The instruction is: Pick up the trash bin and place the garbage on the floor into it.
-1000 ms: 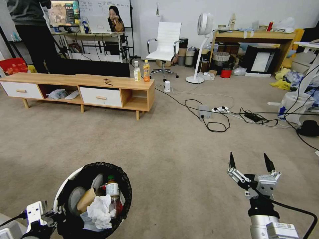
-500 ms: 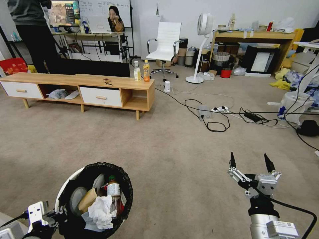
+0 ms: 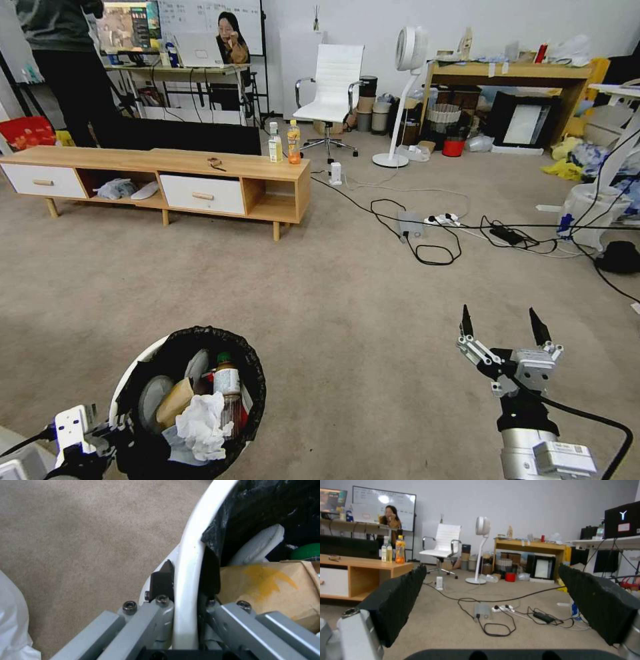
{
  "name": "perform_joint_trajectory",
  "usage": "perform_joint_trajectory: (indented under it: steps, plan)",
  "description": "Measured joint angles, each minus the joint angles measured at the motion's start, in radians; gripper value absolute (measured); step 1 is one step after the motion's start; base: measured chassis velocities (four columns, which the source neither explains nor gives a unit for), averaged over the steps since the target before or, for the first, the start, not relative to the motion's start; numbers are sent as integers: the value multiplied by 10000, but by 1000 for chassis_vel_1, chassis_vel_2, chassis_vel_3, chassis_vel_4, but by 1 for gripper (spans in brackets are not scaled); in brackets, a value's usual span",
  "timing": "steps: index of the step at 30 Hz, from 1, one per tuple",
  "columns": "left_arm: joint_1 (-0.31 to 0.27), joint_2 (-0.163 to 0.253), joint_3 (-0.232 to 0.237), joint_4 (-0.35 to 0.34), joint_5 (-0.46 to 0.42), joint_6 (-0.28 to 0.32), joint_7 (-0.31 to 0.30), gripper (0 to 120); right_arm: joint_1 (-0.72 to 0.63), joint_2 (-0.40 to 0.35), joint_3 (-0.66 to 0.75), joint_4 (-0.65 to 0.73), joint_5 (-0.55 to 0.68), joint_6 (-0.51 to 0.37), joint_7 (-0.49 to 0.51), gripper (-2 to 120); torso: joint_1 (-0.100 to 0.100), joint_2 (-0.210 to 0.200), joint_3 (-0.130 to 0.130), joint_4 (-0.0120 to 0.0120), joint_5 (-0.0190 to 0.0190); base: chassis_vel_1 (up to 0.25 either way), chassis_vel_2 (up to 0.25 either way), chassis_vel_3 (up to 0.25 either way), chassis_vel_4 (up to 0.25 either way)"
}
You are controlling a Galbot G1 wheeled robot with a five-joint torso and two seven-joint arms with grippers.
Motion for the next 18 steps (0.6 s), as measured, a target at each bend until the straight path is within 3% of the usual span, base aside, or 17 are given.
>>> perform_joint_trajectory:
  steps: [18]
  plan:
    - [27, -63, -71, 10, 112, 0, 251, 1, 41, -68, -26, -109, 33, 45, 14, 100, 0, -1, 0, 1, 0, 0, 0, 0, 0]
